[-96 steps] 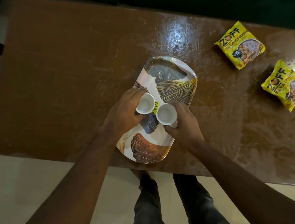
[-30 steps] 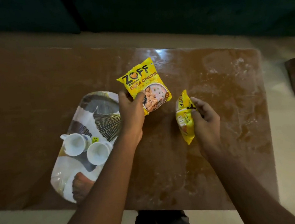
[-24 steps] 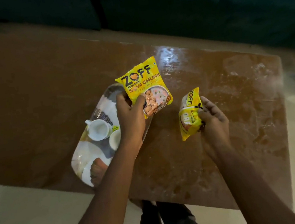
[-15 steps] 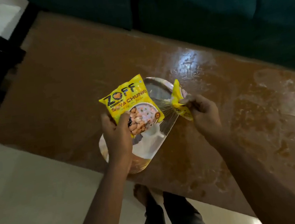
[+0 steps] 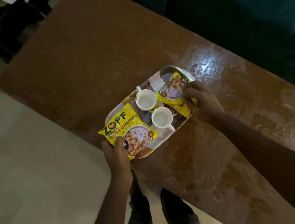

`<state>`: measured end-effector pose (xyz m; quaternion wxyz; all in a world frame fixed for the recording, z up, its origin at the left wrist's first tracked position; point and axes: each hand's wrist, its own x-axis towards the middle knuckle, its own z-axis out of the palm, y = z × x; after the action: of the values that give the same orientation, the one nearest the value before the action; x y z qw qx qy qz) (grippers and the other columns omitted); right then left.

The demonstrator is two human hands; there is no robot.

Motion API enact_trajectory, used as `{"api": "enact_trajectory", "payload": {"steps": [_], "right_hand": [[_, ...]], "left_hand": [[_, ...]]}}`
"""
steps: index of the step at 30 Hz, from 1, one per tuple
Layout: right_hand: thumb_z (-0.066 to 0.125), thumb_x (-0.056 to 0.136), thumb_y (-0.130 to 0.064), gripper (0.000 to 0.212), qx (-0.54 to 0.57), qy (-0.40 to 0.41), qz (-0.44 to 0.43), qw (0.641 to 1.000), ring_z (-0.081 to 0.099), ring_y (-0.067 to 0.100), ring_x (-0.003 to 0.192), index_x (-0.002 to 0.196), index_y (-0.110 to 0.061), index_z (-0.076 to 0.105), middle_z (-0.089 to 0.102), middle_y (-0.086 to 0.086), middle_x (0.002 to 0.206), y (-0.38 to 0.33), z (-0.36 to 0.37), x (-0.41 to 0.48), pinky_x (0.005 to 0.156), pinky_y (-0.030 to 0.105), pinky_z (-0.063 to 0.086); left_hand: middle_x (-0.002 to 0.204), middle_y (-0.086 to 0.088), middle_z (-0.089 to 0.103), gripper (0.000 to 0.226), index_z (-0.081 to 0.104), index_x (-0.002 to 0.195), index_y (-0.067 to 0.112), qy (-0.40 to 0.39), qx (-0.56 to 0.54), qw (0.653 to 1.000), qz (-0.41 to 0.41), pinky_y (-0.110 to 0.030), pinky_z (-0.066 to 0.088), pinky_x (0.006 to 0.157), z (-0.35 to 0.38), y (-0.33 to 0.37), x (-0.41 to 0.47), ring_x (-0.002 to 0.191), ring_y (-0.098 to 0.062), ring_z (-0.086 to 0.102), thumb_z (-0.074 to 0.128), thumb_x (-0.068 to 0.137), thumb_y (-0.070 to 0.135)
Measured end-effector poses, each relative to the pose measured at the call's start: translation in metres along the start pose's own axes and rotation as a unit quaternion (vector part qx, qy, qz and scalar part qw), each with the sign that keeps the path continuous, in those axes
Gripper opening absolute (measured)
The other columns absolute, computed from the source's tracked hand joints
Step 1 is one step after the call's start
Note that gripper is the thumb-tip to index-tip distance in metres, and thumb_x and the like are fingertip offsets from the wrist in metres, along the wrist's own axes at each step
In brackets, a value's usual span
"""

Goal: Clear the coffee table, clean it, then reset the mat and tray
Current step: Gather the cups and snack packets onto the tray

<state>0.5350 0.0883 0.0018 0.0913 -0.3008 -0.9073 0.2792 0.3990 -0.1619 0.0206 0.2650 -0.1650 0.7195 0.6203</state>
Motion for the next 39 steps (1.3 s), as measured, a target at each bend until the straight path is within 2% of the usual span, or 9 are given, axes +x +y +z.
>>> {"api": "enact_trajectory", "payload": {"steps": [4, 7, 14, 19, 23, 26, 32, 36, 39], "right_hand": [[0.041, 0.1, -0.048, 0.054, -0.066, -0.105, 0.038, 0.992, 0.017, 0.022, 0.15, 0.15, -0.028, 0.04, 0.024, -0.005, 0.163, 0.004, 0.003, 0.008, 0.116, 0.047, 0.022], [0.035, 0.098, -0.063, 0.07, -0.154, -0.163, 0.042, 0.974, -0.008, 0.02, 0.153, 0.158, -0.034, 0.013, 0.001, -0.007, 0.167, 0.007, 0.015, 0.014, 0.12, 0.05, 0.01], [0.023, 0.098, -0.067, 0.076, -0.209, -0.12, 0.069, 0.968, -0.011, 0.032, 0.152, 0.159, -0.027, 0.004, -0.007, 0.003, 0.167, -0.002, 0.043, 0.003, 0.119, 0.058, 0.003], [0.022, 0.097, -0.068, 0.069, -0.218, -0.131, 0.078, 0.964, -0.013, 0.03, 0.152, 0.157, -0.037, 0.008, -0.008, 0.0, 0.167, -0.011, 0.04, -0.007, 0.116, 0.06, -0.006], [0.023, 0.097, -0.07, 0.063, -0.214, -0.127, 0.05, 0.967, -0.001, 0.028, 0.153, 0.154, -0.045, 0.021, 0.002, -0.003, 0.167, -0.004, 0.026, -0.004, 0.118, 0.056, 0.006], [0.032, 0.099, -0.064, 0.058, -0.144, -0.13, 0.055, 0.979, 0.002, 0.027, 0.152, 0.152, -0.045, 0.026, 0.003, -0.007, 0.166, 0.0, 0.026, 0.002, 0.117, 0.057, 0.013], [0.052, 0.094, -0.058, 0.065, 0.008, -0.034, 0.215, 0.976, 0.011, 0.03, 0.151, 0.152, -0.042, 0.027, 0.011, 0.003, 0.166, 0.011, 0.019, 0.004, 0.119, 0.058, 0.01], [0.068, 0.085, -0.052, 0.067, 0.114, -0.002, 0.242, 0.964, 0.039, 0.03, 0.136, 0.146, -0.037, 0.044, 0.038, 0.013, 0.149, 0.017, 0.024, 0.008, 0.111, 0.052, 0.037], [0.081, 0.061, -0.065, 0.068, 0.208, 0.002, 0.296, 0.932, 0.058, 0.023, 0.119, 0.124, -0.054, 0.057, 0.053, 0.006, 0.134, 0.02, 0.022, 0.012, 0.095, 0.048, 0.054]], "left_hand": [[0.108, -0.013, 0.07, 0.038, 0.06, 0.111, 0.009, -0.012, 0.005, 1.0, -0.005, -0.051, 0.057, 0.084, 0.01, -0.017, 0.0, 0.099, -0.034, 0.068, 0.058, 0.073, 0.01], [0.115, -0.013, 0.069, 0.043, 0.056, 0.124, 0.008, -0.03, -0.003, 1.0, -0.002, -0.04, 0.058, 0.079, 0.018, -0.021, 0.002, 0.102, -0.03, 0.068, 0.054, 0.081, 0.0], [0.12, -0.01, 0.066, 0.056, 0.045, 0.131, 0.021, 0.008, 0.013, 1.0, 0.001, -0.055, 0.054, 0.089, 0.028, -0.035, 0.008, 0.106, -0.028, 0.067, 0.056, 0.077, 0.014], [0.133, -0.009, 0.052, 0.068, 0.032, 0.137, 0.014, 0.041, 0.104, 0.992, 0.055, -0.049, 0.051, 0.097, 0.027, -0.041, 0.003, 0.118, -0.023, 0.058, 0.067, 0.078, 0.014], [0.141, -0.015, 0.041, 0.082, 0.03, 0.145, 0.009, 0.056, 0.234, 0.961, 0.134, -0.044, 0.041, 0.108, 0.022, -0.044, 0.002, 0.129, -0.029, 0.045, 0.074, 0.076, 0.009], [0.142, -0.015, 0.037, 0.079, 0.039, 0.144, 0.011, 0.113, 0.362, 0.912, 0.154, -0.046, 0.039, 0.097, 0.022, -0.039, -0.002, 0.124, -0.037, 0.038, 0.076, 0.075, 0.022], [0.135, -0.016, 0.045, 0.075, 0.044, 0.14, 0.012, 0.117, 0.295, 0.944, 0.093, -0.045, 0.037, 0.105, 0.016, -0.036, 0.01, 0.124, -0.036, 0.043, 0.078, 0.075, 0.028], [0.127, -0.013, 0.049, 0.07, 0.052, 0.13, 0.012, 0.111, 0.266, 0.953, 0.092, -0.032, 0.042, 0.093, 0.009, -0.034, 0.016, 0.115, -0.03, 0.051, 0.082, 0.069, 0.022], [0.125, -0.015, 0.05, 0.068, 0.054, 0.127, 0.009, 0.098, 0.285, 0.946, 0.12, -0.028, 0.038, 0.086, 0.002, -0.028, 0.019, 0.115, -0.029, 0.05, 0.085, 0.066, 0.019]]}}
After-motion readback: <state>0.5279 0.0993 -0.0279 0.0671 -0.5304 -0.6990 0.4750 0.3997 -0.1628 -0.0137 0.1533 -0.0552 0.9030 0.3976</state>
